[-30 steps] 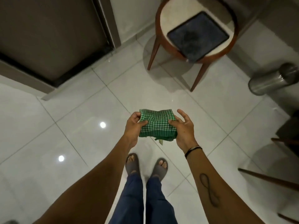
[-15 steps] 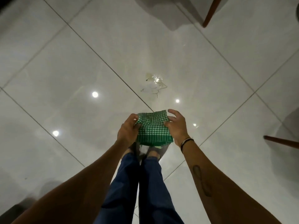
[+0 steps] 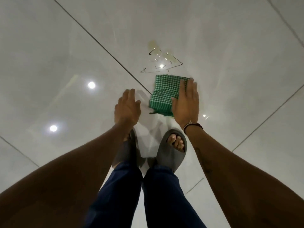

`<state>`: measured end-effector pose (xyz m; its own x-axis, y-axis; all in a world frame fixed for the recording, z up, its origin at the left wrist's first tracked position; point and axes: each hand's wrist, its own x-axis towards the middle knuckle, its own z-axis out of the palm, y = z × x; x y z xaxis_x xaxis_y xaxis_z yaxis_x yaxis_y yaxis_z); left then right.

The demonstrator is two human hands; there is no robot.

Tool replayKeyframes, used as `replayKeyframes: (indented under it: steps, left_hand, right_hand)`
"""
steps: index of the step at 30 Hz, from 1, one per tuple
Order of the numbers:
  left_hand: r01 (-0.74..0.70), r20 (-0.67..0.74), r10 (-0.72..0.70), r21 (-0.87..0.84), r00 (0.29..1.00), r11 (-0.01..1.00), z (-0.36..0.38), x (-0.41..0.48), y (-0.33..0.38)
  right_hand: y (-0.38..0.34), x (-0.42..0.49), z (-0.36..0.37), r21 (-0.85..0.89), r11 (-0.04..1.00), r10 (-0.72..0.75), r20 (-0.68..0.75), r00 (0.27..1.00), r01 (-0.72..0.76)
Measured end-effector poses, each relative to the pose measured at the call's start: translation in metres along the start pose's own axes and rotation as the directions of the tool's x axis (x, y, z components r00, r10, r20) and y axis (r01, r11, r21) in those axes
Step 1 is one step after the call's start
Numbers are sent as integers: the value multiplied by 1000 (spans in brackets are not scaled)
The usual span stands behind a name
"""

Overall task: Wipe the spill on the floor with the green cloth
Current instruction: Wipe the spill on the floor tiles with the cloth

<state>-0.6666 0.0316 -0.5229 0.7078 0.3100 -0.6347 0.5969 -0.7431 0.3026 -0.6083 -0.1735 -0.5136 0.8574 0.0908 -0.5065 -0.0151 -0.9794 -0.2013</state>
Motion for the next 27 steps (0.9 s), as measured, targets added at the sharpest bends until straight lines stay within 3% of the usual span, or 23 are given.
replayKeyframes:
  steps: [3, 7, 9, 11, 12, 15, 18, 21, 23, 24, 27]
  left_hand:
    - [-157, -91, 173, 161, 981, 975, 12, 25, -33]
    - [-239, -184, 307, 315, 934, 918, 12, 68, -66]
    - [-275, -167, 355, 369, 920, 888, 9, 85, -78]
    - [-320, -149, 396, 370, 906, 872, 5, 92, -89]
    - [-340, -147, 415, 365, 898, 867, 4, 94, -91]
    - [-357, -140, 434, 378, 890, 854, 7, 98, -94]
    - [-325, -167, 420, 408, 892, 853, 12, 98, -93]
    - [-341, -175, 440, 409, 881, 847, 11, 98, -95]
    - [-358, -167, 454, 407, 875, 840, 8, 100, -96]
    - [-362, -165, 454, 399, 875, 842, 7, 100, -96]
    - [-360, -192, 471, 424, 861, 831, 13, 99, -95]
  right_hand:
    - [-8, 24, 36, -116, 980, -164, -23, 986, 160]
    - [-20, 37, 78, -147, 982, -142, -141, 980, 121]
    - [-18, 23, 92, -187, 932, -330, -89, 940, 310]
    - [3, 9, 101, -268, 795, -565, 4, 825, 545]
    - [16, 9, 97, -297, 754, -606, 31, 795, 586]
    - [26, 36, 82, -315, 836, -484, -35, 875, 450]
    - [-21, 65, 76, -270, 907, -367, -131, 921, 323]
    - [-37, 49, 87, -304, 791, -555, 8, 832, 531]
    - [-1, 35, 86, -366, 672, -659, 101, 746, 644]
    - [21, 35, 79, -376, 660, -664, 115, 739, 651]
    - [54, 65, 56, -346, 855, -425, -43, 904, 386]
